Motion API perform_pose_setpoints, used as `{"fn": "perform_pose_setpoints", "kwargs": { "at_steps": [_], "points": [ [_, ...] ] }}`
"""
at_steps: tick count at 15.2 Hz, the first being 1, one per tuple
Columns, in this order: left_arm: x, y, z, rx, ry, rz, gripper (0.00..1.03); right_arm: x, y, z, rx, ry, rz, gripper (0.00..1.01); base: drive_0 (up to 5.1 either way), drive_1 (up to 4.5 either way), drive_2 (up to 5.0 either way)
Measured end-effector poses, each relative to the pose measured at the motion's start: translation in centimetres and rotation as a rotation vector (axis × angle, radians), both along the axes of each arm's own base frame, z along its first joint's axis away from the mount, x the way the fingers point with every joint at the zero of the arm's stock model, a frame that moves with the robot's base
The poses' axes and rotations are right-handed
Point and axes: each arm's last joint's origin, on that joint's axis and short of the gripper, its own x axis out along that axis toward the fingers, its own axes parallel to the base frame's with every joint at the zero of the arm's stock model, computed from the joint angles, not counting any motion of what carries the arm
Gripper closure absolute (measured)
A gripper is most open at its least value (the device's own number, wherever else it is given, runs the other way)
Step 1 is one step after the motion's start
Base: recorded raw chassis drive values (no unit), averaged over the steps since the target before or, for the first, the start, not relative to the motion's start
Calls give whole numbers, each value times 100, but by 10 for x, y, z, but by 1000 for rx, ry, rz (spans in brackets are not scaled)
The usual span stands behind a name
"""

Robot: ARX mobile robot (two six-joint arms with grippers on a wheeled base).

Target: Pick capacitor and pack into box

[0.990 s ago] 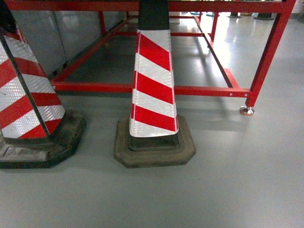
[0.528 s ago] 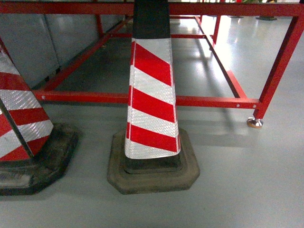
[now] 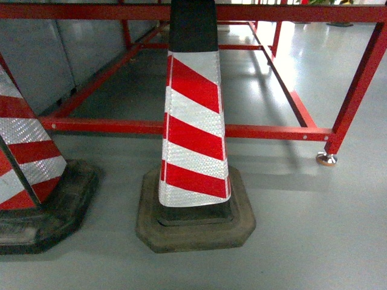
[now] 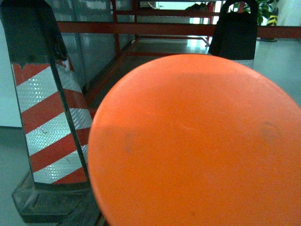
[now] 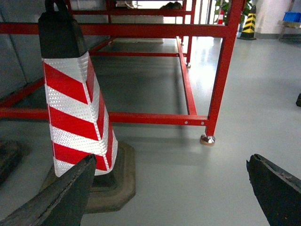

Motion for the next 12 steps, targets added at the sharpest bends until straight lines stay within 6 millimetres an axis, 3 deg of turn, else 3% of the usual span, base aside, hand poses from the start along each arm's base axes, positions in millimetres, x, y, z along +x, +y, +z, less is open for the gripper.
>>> {"fn": "perform_pose_setpoints", "kwargs": {
  "at_steps": [12],
  "points": [
    [0,0,0,0,1,0,58,0,0,0,-2,-1,0,3,0,0,0]
  ]
}}
